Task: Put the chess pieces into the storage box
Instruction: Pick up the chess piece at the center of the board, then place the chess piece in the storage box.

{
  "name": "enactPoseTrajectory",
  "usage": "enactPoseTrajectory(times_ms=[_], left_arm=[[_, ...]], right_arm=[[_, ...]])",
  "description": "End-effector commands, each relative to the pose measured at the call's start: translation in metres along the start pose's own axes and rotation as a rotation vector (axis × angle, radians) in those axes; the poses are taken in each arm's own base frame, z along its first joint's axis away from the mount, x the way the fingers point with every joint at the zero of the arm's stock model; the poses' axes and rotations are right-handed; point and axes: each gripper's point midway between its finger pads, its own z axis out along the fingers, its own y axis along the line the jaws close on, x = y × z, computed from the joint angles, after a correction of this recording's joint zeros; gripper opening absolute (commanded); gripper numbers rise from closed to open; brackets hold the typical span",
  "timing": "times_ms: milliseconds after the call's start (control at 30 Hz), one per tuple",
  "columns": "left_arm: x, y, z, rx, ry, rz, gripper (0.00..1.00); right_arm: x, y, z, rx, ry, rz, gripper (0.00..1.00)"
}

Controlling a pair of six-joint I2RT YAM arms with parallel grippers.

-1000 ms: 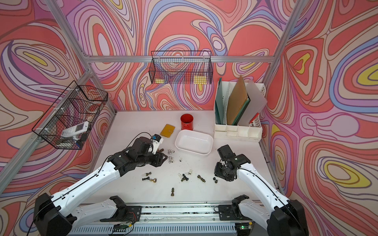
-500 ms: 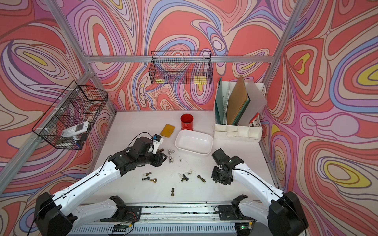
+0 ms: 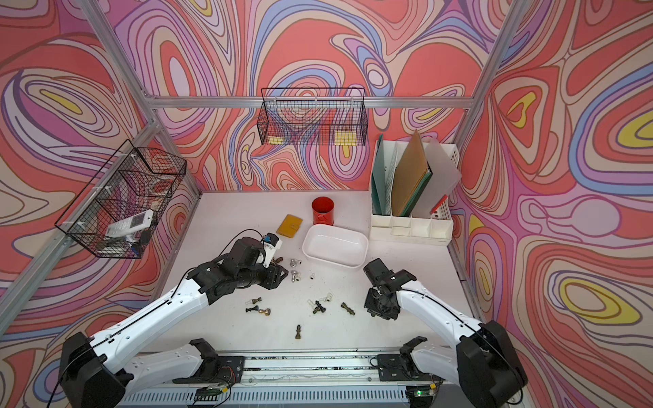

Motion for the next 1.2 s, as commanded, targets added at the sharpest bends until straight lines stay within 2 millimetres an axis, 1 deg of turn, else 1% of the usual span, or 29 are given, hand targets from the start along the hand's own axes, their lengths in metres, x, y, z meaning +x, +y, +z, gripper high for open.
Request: enactPoseTrajectory(times_ms=[0,267,533,567,667,867,967,1067,1100,1167], left_arm=[[-0.003,-0.001,-0.009,-0.008,-0.002,0.018,0.51],[-0.005,-0.001,-0.011,-0.012,-0.012,0.022,0.51],[-0.005,0.000,-0.011,-0.016,-0.011,0.024,0.51],[-0.006,-0.001,-0.012,-0.014,-0.013,0.022,0.51],[-0.009,-0.002,-0.013,-0.009,-0.026,0.022,0.51],[-0.016,-0.004,-0.018,-0.004,-0.045,0.029,0.51],[-0.020,-0.007,-0.020,0.007,-0.057,0.032,0.50],[-0.023,-0.010,-0.019,0.021,-0.067,0.034,0.50],[-0.024,-0.010,-0.020,0.024,-0.064,0.028,0.50],[-0.026,-0.016,-0.022,0.047,-0.063,0.022,0.50]], right_arm=[[-0.003,-0.003,0.006,0.022,-0.016,-0.010,0.28],[0.001,-0.005,0.012,0.023,-0.001,-0.011,0.25],[0.002,-0.003,0.006,0.010,0.000,-0.011,0.16],[0.002,-0.002,0.002,0.007,0.001,-0.010,0.14],[-0.001,0.000,-0.012,0.000,-0.020,-0.011,0.13],[-0.007,0.002,-0.051,-0.003,-0.057,-0.028,0.12],[-0.017,0.014,-0.078,-0.027,-0.082,-0.070,0.11],[-0.040,0.041,-0.102,-0.056,-0.116,-0.148,0.11],[-0.051,0.054,-0.107,-0.068,-0.128,-0.190,0.12],[-0.071,0.073,-0.107,-0.067,-0.155,-0.251,0.12]])
